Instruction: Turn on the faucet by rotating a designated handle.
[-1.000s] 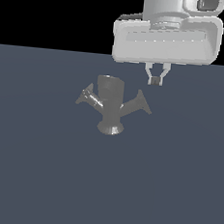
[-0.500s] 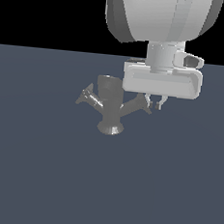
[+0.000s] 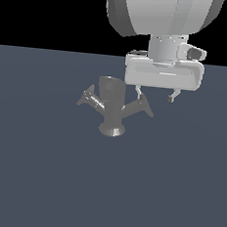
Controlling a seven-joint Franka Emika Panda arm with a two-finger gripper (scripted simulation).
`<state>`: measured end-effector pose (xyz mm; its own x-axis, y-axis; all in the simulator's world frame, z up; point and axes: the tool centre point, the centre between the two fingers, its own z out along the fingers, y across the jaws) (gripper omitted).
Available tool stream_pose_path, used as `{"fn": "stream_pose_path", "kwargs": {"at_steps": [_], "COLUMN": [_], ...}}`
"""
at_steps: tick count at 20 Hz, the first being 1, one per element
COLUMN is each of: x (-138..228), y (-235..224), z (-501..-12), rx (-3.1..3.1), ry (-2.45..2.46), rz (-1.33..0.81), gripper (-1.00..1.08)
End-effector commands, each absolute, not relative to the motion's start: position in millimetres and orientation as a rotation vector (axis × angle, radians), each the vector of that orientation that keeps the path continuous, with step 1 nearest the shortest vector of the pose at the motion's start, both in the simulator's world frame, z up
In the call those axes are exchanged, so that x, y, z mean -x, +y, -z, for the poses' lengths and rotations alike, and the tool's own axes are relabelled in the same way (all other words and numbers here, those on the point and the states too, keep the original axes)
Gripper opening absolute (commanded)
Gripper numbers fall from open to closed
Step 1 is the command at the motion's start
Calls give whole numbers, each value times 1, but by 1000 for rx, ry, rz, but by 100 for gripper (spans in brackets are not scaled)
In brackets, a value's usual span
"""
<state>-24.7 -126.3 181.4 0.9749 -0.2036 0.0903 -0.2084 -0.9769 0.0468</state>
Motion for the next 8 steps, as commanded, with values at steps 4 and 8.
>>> {"fn": "stream_pose_path", "kwargs": {"at_steps": [4, 8], "x": [-35, -27], "y": [-150, -213], "z": [-184, -191], "rx": [-3014, -2945], "ry": [-682, -948], "rz": [-344, -428], "gripper": [87, 77]}}
